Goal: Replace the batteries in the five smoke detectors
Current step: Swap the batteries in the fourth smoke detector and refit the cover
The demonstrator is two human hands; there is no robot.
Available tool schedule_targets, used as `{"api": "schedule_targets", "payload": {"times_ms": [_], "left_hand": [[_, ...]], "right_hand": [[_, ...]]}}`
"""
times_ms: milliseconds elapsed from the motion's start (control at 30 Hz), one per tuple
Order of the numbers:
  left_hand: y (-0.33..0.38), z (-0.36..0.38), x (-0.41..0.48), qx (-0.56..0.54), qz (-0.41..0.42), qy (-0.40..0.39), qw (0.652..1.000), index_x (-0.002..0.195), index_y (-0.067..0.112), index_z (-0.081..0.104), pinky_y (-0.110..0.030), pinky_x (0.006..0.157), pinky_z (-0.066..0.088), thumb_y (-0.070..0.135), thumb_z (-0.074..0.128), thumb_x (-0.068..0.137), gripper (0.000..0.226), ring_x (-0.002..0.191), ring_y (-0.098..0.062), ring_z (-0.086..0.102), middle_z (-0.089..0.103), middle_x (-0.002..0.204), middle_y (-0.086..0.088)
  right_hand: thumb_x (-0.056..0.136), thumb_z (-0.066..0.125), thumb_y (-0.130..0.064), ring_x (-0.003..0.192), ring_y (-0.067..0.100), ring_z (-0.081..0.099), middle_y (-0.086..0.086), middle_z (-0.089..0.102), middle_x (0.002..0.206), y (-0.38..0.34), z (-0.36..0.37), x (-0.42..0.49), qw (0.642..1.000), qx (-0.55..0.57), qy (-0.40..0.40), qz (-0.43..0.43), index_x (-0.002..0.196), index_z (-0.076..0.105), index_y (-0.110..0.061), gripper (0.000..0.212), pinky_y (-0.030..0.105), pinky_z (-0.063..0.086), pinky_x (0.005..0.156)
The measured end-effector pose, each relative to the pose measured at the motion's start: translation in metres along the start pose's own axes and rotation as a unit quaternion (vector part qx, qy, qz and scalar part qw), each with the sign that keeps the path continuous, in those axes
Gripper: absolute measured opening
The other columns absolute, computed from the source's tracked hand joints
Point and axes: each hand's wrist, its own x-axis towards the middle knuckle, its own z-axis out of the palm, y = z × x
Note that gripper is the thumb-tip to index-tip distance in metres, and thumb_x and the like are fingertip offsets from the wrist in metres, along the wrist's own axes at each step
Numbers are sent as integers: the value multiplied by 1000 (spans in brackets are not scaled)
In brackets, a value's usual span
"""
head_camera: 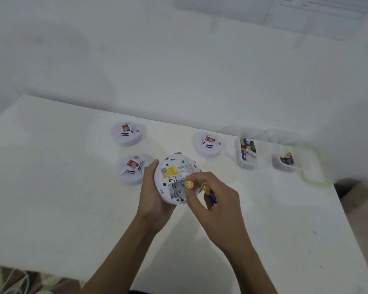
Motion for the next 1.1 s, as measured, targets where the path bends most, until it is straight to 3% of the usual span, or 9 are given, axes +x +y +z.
{"api": "schedule_targets", "payload": {"times_ms": [133,300,367,500,600,700,933,1100], "left_hand": [[0,0,-1,-13,1,-8,1000,119,17,63,-39,83,58,45,21,98,54,103,-28,68,69,116,-12],[-4,-1,2,8,10,2,1000,124,14,59,-33,72,59,44,19,100,55,98,-25,70,71,112,-11],[-6,-2,4,18,20,5,1000,120,16,60,-31,68,59,44,18,100,54,92,-23,71,73,103,-8],[-7,-3,5,23,24,10,999,126,17,57,-34,72,59,46,19,100,55,98,-27,69,69,114,-12],[-9,-3,6,42,40,8,998,121,18,60,-34,76,59,44,19,100,53,97,-26,69,71,110,-10],[-8,-1,5,55,55,6,997,128,15,56,-38,84,57,44,22,98,53,107,-30,65,66,119,-14],[-3,4,3,81,119,-1,990,132,11,51,-48,97,48,52,58,78,68,121,-37,54,57,130,-19],[-3,2,1,120,150,-6,981,135,4,46,-53,104,41,52,49,78,74,122,-39,52,54,132,-23]], "right_hand": [[85,65,-16,81,-9,57,-18,67,97,-1,5,-1,1000,2,-9,2,95,66,-21,11,4,40,56],[83,65,-35,107,-13,55,-39,55,103,2,10,-1,1000,1,-7,-6,96,60,-35,14,8,51,76],[83,62,-41,107,-10,56,-39,55,104,1,10,-1,1000,2,-7,-10,99,61,-35,17,9,51,79],[84,63,-45,107,-6,57,-30,62,107,3,10,0,1000,4,-8,8,100,64,-32,21,16,55,80],[81,70,-39,107,-6,56,-26,63,106,3,11,0,998,22,-12,56,97,59,-33,20,20,56,81],[77,76,-34,104,-8,55,-27,59,101,0,11,2,993,49,-13,104,91,53,-33,27,18,55,81],[74,80,-22,86,-6,59,-13,60,83,-6,10,7,986,83,-5,145,90,53,-13,33,6,48,66],[72,81,-24,66,-4,53,-13,54,72,-7,4,12,983,76,-27,163,84,50,-17,34,8,44,56]]}}
